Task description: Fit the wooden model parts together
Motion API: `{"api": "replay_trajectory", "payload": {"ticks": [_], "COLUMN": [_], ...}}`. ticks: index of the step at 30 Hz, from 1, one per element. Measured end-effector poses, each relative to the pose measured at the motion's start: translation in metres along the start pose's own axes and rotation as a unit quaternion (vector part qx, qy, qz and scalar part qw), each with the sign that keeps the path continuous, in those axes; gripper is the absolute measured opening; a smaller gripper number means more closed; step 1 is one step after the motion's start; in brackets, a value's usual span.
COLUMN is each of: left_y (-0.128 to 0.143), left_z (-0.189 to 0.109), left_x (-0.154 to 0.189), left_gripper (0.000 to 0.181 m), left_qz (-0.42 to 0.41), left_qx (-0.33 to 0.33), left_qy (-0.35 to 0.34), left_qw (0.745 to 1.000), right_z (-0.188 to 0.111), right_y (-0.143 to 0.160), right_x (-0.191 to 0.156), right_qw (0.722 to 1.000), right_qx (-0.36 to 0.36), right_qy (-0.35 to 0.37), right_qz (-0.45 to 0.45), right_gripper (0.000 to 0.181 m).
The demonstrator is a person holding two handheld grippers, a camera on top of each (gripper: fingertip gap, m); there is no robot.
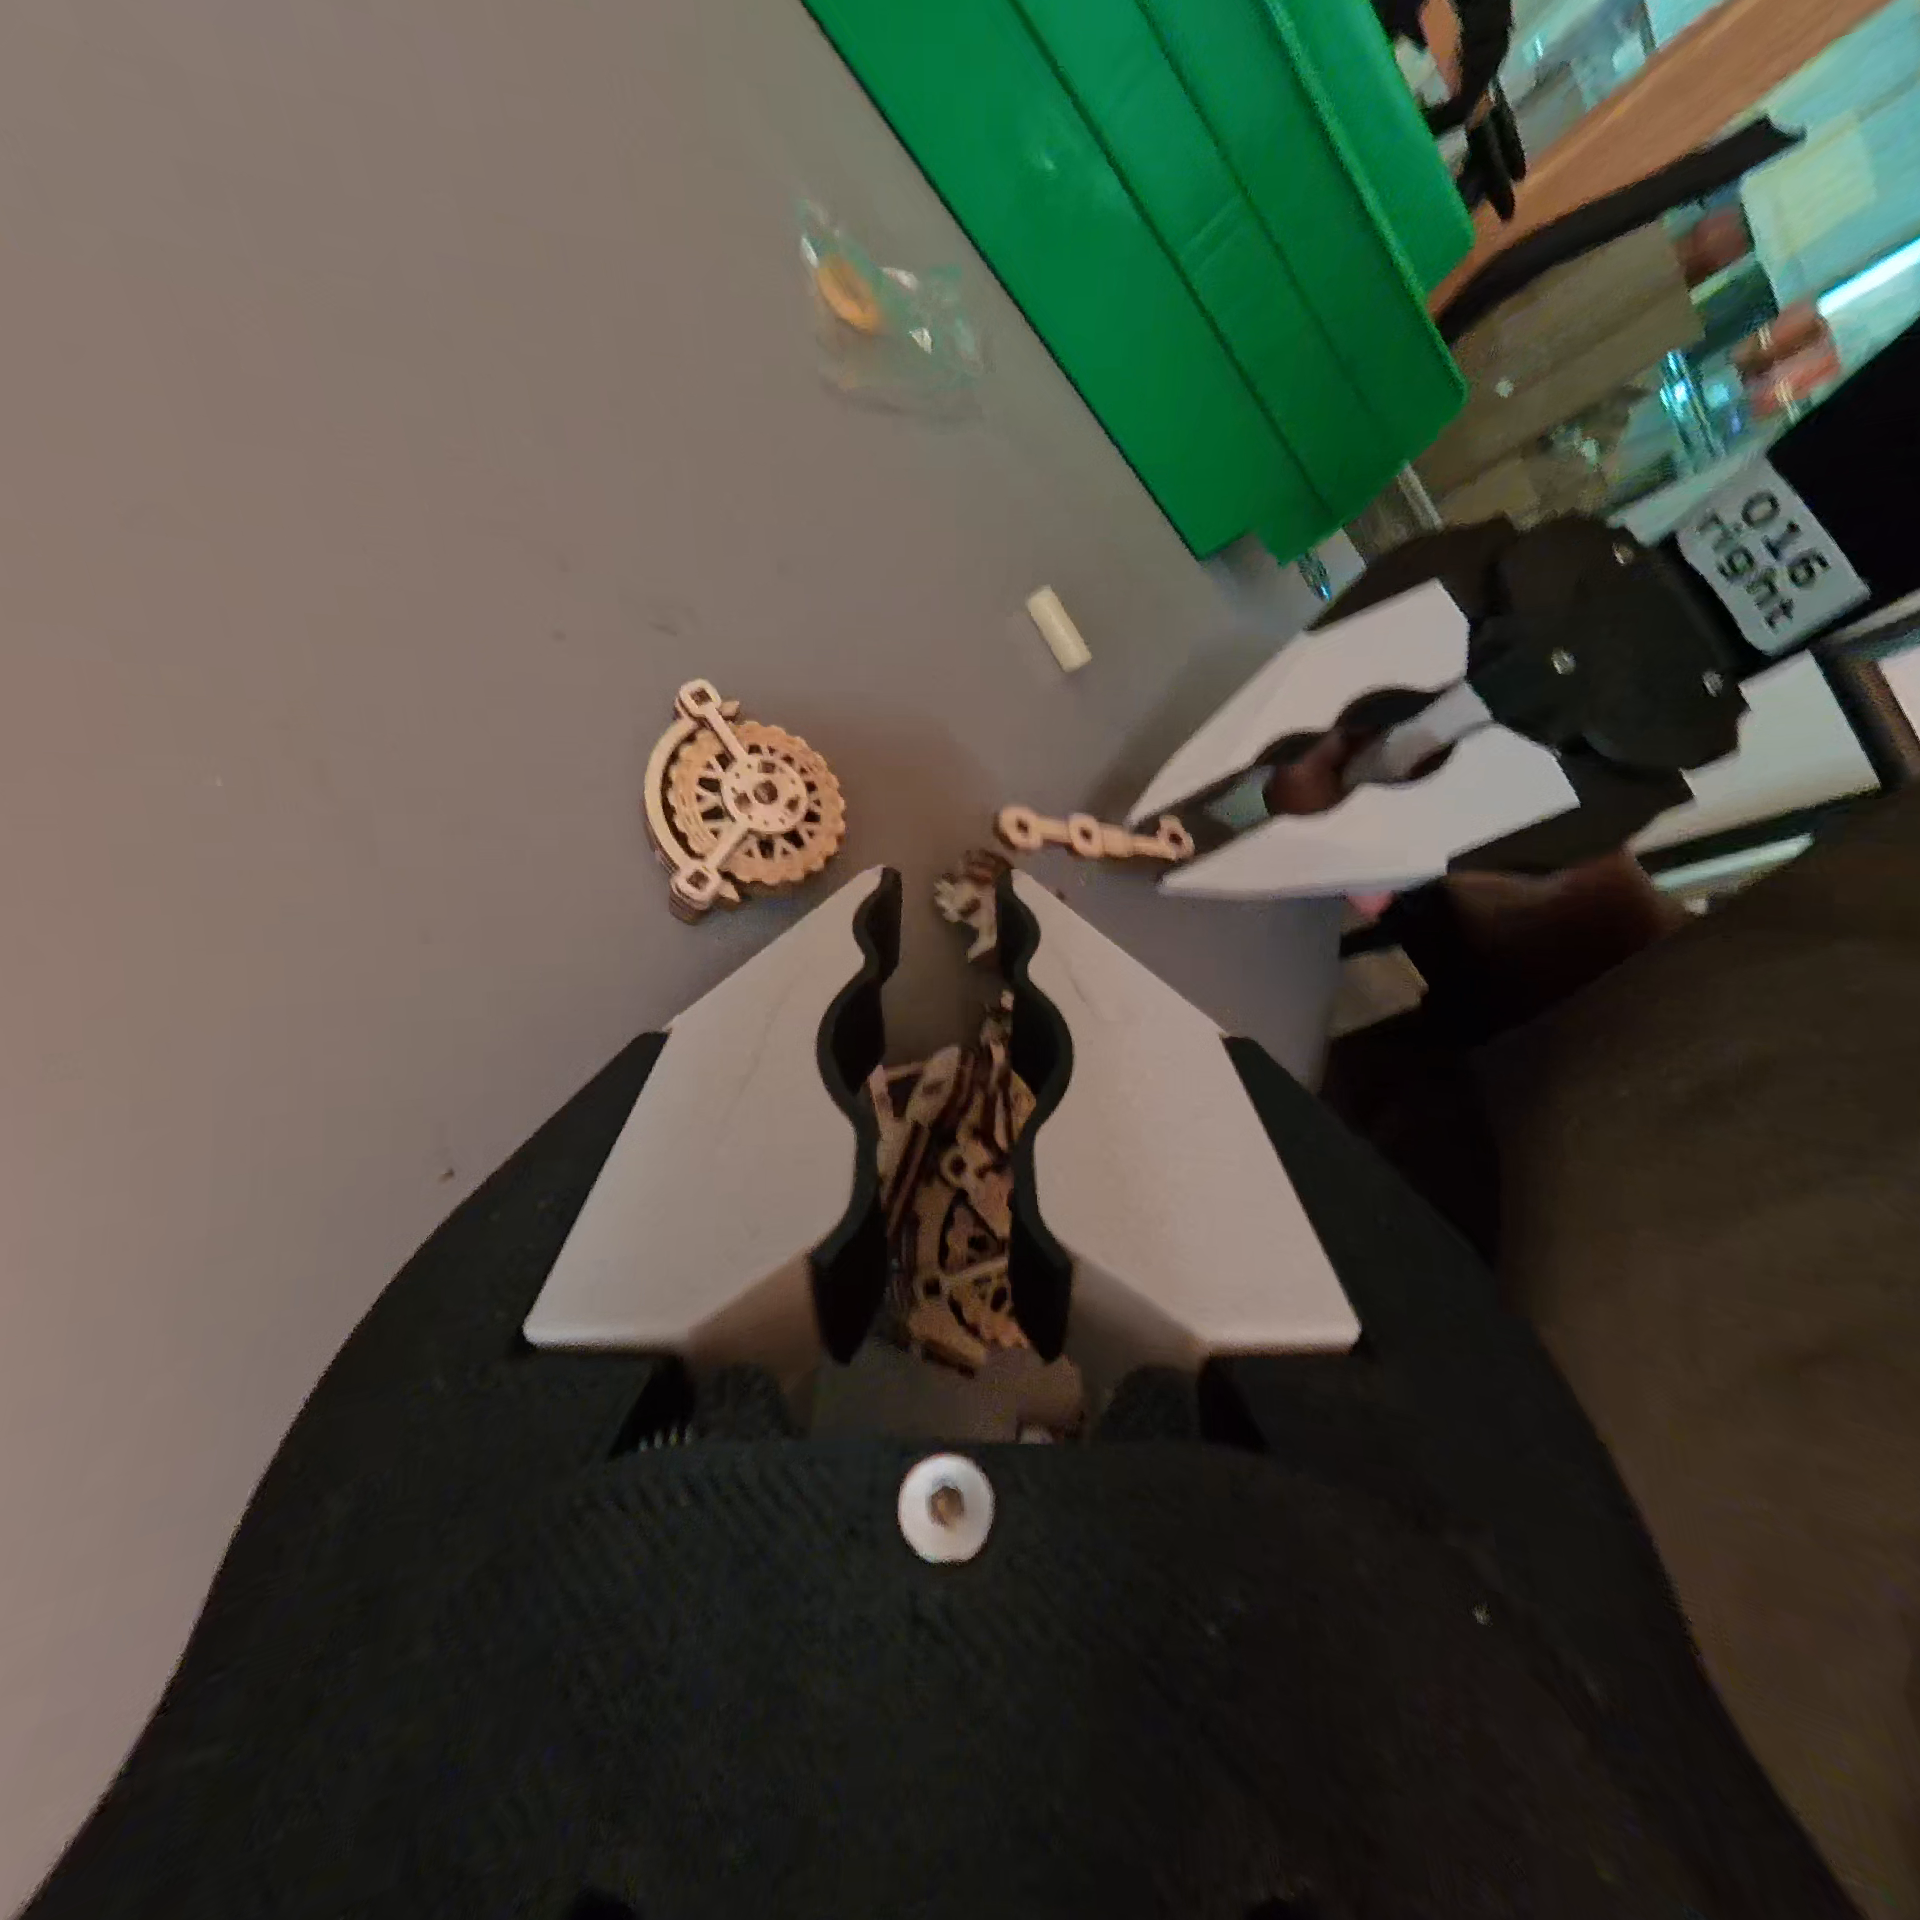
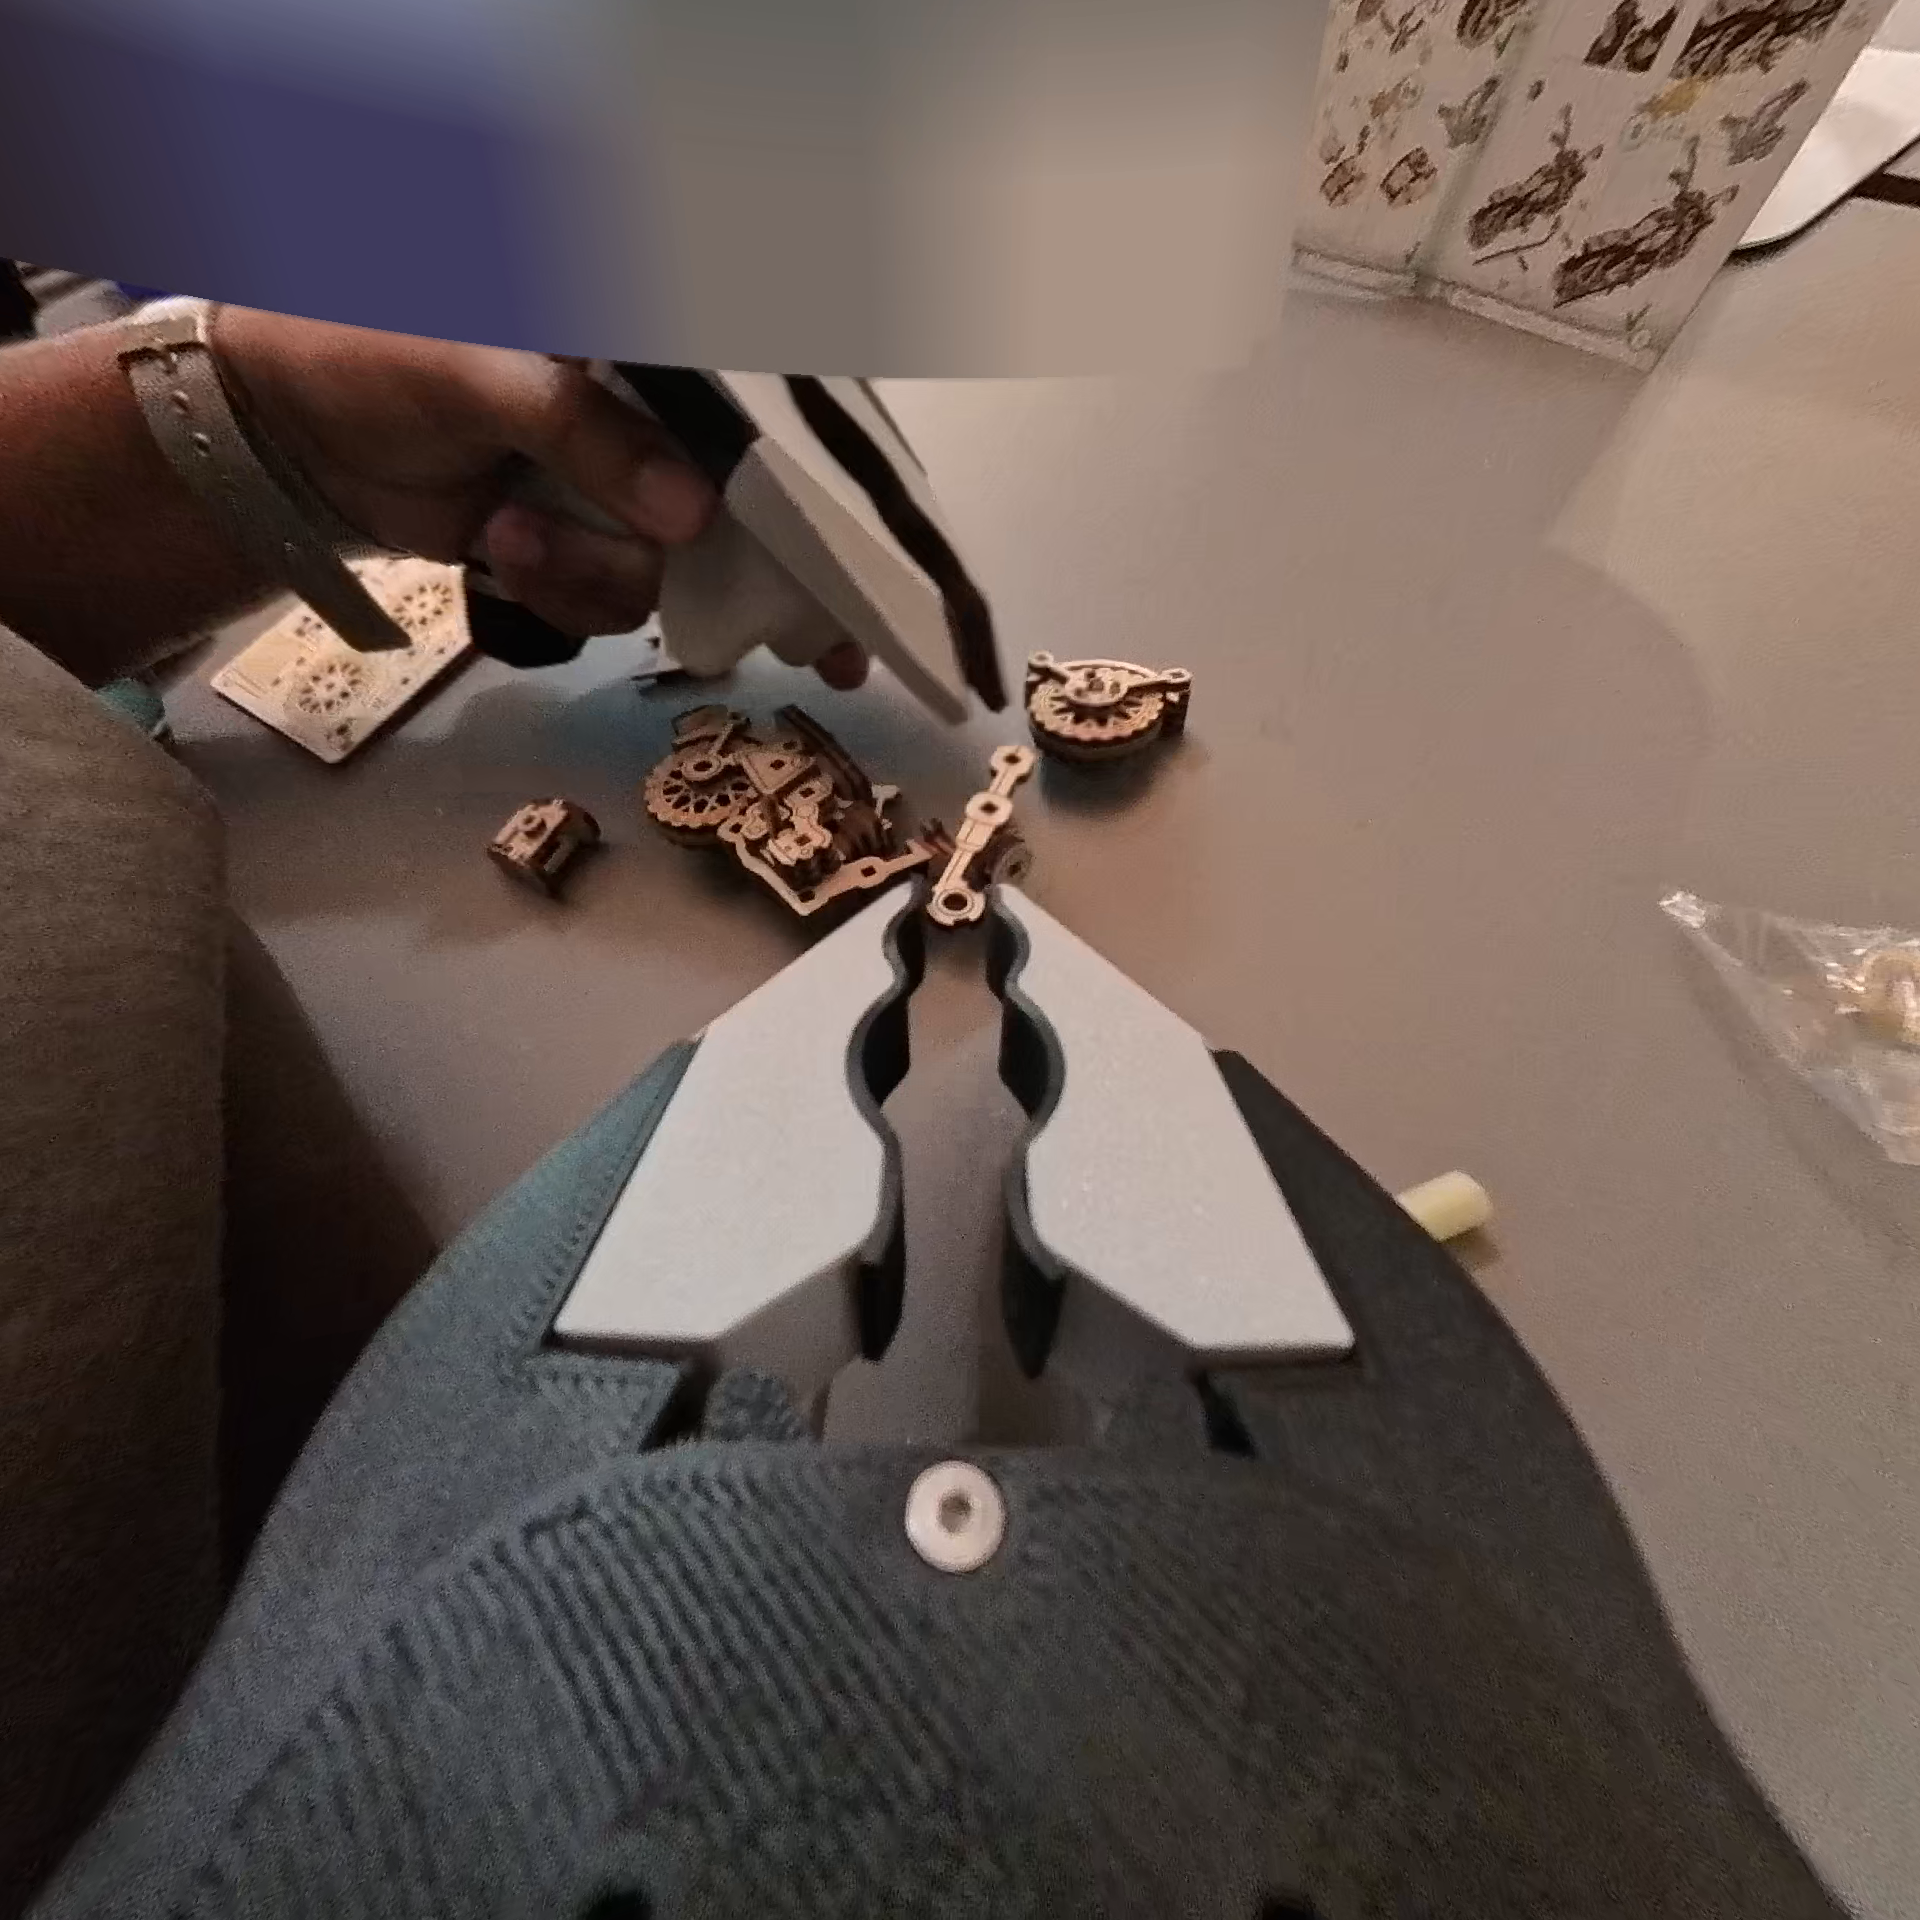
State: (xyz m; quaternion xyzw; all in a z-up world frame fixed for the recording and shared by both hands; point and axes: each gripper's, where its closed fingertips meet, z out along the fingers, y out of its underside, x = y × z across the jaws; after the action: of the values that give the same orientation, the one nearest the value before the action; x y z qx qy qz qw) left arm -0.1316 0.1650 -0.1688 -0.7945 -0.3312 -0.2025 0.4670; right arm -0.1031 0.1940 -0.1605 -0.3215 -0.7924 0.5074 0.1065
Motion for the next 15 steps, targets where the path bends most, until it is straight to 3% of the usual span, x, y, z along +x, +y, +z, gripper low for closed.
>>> {"api": "replay_trajectory", "payload": {"ticks": [4, 8, 11, 15], "left_y": [0.019, 0.032, 0.044, 0.065], "left_z": [-0.015, -0.028, -0.03, -0.026], "left_x": [0.002, 0.01, 0.005, 0.004], "left_gripper": [0.03, 0.049, 0.055, 0.06], "left_qz": [0.037, 0.09, 0.111, 0.139], "left_qx": [-0.046, -0.045, -0.058, -0.086], "left_qy": [-0.002, -0.022, -0.063, -0.067], "left_qw": [0.998, 0.995, 0.99, 0.984], "right_z": [-0.004, -0.007, -0.009, -0.009], "right_y": [-0.004, -0.006, -0.008, -0.008], "right_x": [0.003, 0.004, 0.005, 0.004], "right_qw": [1.0, 0.999, 0.999, 0.999], "right_qx": [0.018, 0.032, 0.039, 0.042], "right_qy": [0.007, 0.009, 0.01, 0.008], "right_qz": [0.012, 0.023, 0.027, 0.029], "right_gripper": [0.009, 0.009, 0.009, 0.009]}}
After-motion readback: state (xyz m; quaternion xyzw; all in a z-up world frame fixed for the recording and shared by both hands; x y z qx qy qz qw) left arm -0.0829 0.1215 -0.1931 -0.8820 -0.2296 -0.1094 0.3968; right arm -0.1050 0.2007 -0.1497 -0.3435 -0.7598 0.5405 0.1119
